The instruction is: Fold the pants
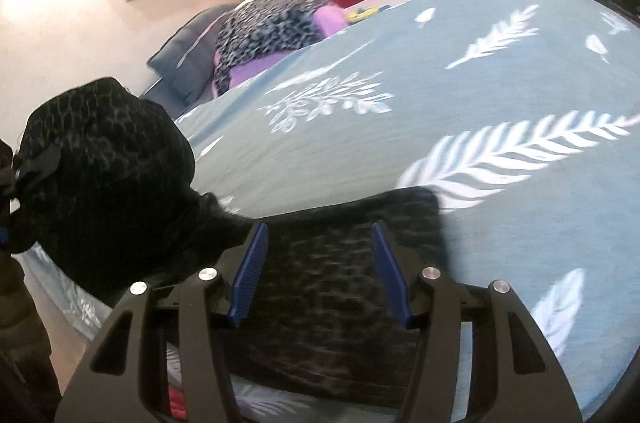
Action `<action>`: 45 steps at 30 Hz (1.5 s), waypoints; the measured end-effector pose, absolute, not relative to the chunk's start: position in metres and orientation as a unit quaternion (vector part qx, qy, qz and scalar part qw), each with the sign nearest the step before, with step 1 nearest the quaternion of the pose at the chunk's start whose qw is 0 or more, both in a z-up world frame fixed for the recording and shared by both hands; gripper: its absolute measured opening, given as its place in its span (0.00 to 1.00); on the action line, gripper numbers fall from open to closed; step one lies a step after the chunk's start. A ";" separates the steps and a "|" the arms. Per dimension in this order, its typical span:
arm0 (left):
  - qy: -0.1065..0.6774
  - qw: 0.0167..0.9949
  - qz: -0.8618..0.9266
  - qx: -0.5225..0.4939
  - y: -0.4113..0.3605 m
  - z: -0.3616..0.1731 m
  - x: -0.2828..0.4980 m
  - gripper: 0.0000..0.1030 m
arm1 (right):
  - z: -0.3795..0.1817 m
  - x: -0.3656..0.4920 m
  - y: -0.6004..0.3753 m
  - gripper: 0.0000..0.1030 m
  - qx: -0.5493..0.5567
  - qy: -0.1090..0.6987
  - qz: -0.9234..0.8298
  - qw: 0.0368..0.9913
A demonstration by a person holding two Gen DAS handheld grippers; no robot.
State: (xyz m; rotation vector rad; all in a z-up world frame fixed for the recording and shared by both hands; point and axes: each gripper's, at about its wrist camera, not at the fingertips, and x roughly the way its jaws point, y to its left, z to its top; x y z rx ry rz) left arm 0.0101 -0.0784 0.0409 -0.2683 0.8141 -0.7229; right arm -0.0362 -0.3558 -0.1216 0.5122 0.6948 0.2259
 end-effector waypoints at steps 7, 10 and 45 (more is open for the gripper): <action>0.426 0.821 -0.375 -0.057 -0.152 0.004 0.010 0.25 | -0.133 -0.048 -0.394 0.54 0.276 0.330 0.074 0.900; 0.444 0.813 -0.376 -0.027 -0.176 -0.017 0.012 0.25 | -0.139 -0.051 -0.403 0.54 0.282 0.331 0.064 0.898; 0.479 0.812 -0.313 -0.117 -0.082 -0.052 0.038 0.65 | -0.134 -0.055 -0.376 0.65 0.316 0.361 0.133 0.867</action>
